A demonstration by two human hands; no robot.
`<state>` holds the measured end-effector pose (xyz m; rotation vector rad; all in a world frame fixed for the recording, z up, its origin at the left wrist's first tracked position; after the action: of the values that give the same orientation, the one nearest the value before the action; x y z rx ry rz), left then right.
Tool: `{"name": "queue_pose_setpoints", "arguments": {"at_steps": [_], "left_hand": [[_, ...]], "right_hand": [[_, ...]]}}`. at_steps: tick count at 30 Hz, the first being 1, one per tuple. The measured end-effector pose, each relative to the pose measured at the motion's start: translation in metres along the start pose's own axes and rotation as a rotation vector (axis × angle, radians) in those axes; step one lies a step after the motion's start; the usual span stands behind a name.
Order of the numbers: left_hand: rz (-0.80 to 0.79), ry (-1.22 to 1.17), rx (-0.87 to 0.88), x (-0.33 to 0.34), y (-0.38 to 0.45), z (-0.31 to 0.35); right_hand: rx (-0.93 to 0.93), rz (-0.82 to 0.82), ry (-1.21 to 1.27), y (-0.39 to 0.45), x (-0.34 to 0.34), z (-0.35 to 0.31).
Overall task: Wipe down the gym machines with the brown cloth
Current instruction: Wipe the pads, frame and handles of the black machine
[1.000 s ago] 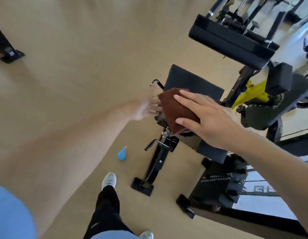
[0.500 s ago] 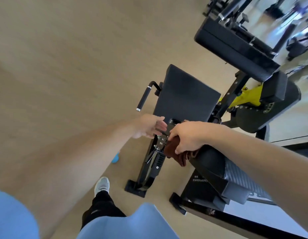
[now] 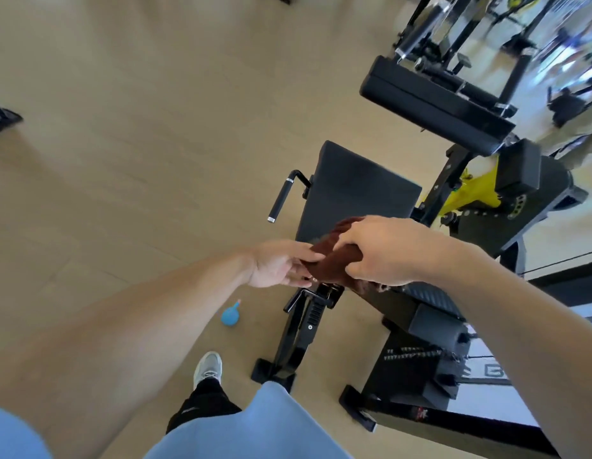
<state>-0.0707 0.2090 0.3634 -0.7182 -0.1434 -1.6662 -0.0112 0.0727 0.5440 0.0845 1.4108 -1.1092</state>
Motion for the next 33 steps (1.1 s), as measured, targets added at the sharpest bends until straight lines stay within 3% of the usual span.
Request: {"name": "queue_pose_setpoints", "arguments": {"at_steps": [6, 10, 13, 17, 22, 26, 30, 32, 33], "left_hand": [[0.145, -0.189, 0.21, 0.064, -0.029, -0.002], [0.223, -0.147, 0.28, 0.098, -0.044, -0.014], [0.284, -0.06, 0.275, 0.123, -0.048, -0.03], [0.367, 0.191, 0.24, 0.153, -0.041, -0.047], [0.349, 0.497, 0.246, 0.18, -0.012, -0.061], [0.403, 0.465, 0.25, 0.175, -0.003, -0.062], [0.368, 0.434, 0.228, 0.163, -0.002, -0.064], [0.331, 0.476, 0.239, 0.157, 0.0, -0.063], [0.319, 0.498, 0.245, 0.156, 0.0, -0.064]], "right_hand": [[-0.066, 0.504, 0.106, -0.06, 0.069, 0.02], [-0.097, 0.925, 0.184, -0.075, 0.138, 0.029], [-0.113, 1.067, 0.284, -0.087, 0.182, 0.03], [-0.01, 1.088, 0.478, -0.093, 0.242, 0.037], [0.238, 1.046, 0.724, -0.094, 0.293, 0.036], [0.432, 1.05, 0.883, -0.094, 0.286, 0.01], [0.746, 1.016, 0.985, -0.09, 0.267, -0.025], [0.914, 0.956, 1.238, -0.091, 0.253, -0.04], [0.955, 0.894, 1.532, -0.092, 0.245, -0.043]]}}
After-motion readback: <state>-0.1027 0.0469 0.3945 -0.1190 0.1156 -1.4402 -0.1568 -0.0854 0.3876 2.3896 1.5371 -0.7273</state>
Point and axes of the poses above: each hand's wrist, its own y-axis towards the middle knuckle, its own x-axis out of the palm, z = x × y, the point moved 1 cm from there along y, towards the middle knuckle, and after that the axes turned 11 degrees about x, right-handed, at the moved point
